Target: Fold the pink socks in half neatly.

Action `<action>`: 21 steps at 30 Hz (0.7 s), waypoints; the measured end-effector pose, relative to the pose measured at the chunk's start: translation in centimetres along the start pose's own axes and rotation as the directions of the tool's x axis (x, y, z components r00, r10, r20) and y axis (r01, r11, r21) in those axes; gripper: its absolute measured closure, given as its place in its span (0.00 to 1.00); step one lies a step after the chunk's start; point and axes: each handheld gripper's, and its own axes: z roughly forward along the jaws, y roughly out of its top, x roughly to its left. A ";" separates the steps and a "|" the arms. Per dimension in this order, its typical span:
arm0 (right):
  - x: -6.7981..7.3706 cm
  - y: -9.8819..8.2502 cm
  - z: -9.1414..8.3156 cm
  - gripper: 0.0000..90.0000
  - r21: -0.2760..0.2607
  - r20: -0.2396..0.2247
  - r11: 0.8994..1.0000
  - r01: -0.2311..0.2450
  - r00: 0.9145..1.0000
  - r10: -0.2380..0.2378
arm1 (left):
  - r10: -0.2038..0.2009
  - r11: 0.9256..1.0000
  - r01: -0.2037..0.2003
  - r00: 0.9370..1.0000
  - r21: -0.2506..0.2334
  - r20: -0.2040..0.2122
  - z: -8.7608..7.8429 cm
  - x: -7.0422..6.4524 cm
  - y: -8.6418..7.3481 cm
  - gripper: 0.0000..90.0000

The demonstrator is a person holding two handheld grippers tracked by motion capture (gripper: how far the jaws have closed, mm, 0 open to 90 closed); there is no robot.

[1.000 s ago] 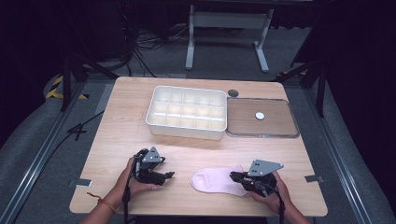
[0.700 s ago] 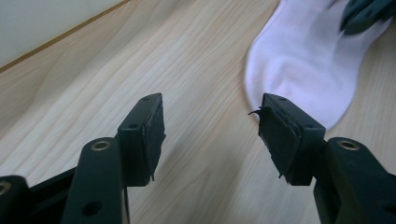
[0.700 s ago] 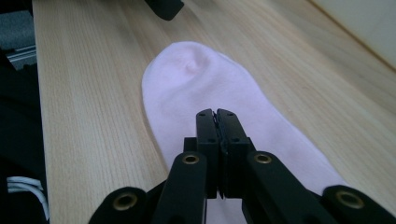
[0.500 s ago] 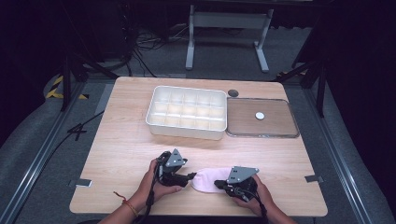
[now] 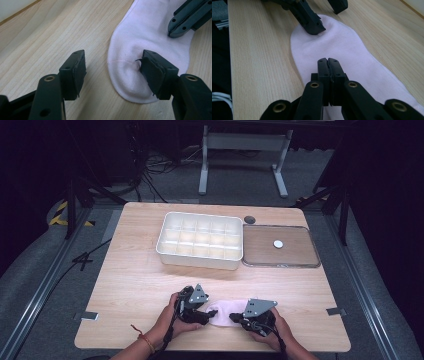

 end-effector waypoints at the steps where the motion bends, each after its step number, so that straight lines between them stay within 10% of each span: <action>1: -0.1 0.0 0.0 1.00 -0.002 -0.006 1.000 -0.001 1.000 0.001 | 0.004 1.000 -0.004 1.000 0.000 0.003 0.0 0.0 0.0 0.43; 10: -0.1 0.0 0.0 1.00 -0.004 -0.011 1.000 -0.003 1.000 0.003 | -0.021 1.000 0.022 0.994 -0.005 0.110 -0.2 0.4 0.0 0.81; 21: 0.1 0.3 0.2 1.00 0.012 -0.007 1.000 0.009 1.000 -0.009 | -0.028 0.999 0.032 0.988 -0.021 0.152 -0.7 0.7 -0.4 0.91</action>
